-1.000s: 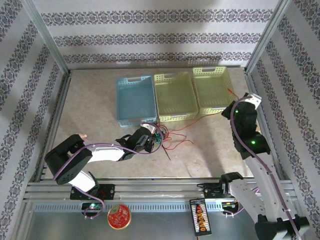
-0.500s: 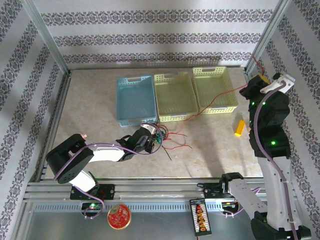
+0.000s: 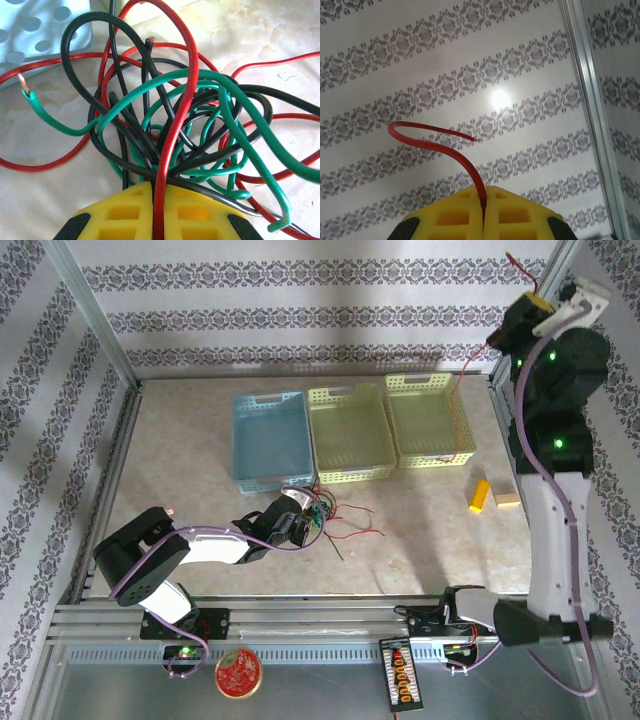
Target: Untangle the cables
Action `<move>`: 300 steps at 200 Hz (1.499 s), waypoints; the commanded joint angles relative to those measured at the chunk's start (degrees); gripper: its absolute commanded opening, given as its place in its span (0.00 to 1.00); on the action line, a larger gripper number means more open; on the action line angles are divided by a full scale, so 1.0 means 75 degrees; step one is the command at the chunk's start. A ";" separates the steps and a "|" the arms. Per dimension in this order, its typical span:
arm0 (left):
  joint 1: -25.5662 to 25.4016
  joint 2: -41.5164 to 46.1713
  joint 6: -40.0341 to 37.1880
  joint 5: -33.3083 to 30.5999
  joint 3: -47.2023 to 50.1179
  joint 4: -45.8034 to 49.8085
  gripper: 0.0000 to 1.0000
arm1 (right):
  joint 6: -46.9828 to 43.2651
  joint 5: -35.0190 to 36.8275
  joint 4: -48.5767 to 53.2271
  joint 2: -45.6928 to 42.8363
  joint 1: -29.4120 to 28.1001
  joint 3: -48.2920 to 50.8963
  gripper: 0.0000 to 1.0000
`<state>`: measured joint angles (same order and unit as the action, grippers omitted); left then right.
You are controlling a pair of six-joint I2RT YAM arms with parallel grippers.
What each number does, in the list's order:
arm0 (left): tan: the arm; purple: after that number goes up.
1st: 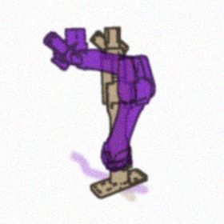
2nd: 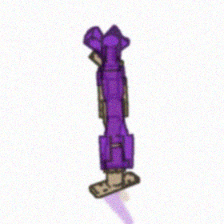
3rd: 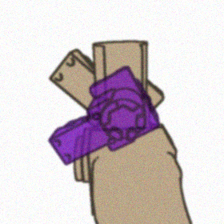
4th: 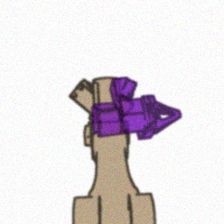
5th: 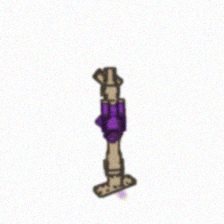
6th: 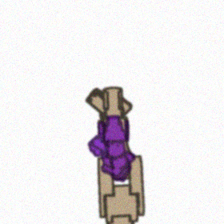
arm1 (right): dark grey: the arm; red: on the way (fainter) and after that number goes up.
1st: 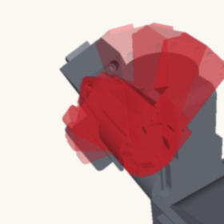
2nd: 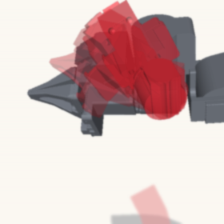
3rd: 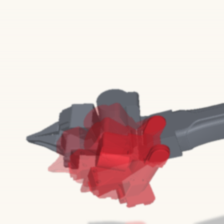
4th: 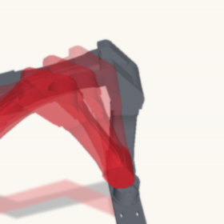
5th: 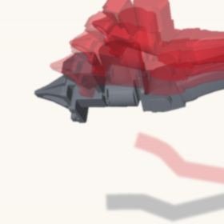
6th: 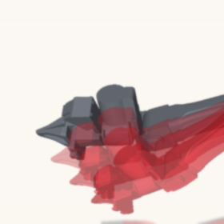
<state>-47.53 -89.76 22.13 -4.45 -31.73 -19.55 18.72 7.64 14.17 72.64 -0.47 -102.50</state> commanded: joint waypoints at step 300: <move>0.0019 -0.0466 -0.0267 0.0335 -0.0047 0.0990 0.00 | -0.4007 0.5163 0.2153 0.3568 -0.2381 -0.2851 0.00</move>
<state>-47.53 -91.13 21.02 -3.86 -33.19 -19.11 -4.86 34.30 28.97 100.88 -15.73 -128.53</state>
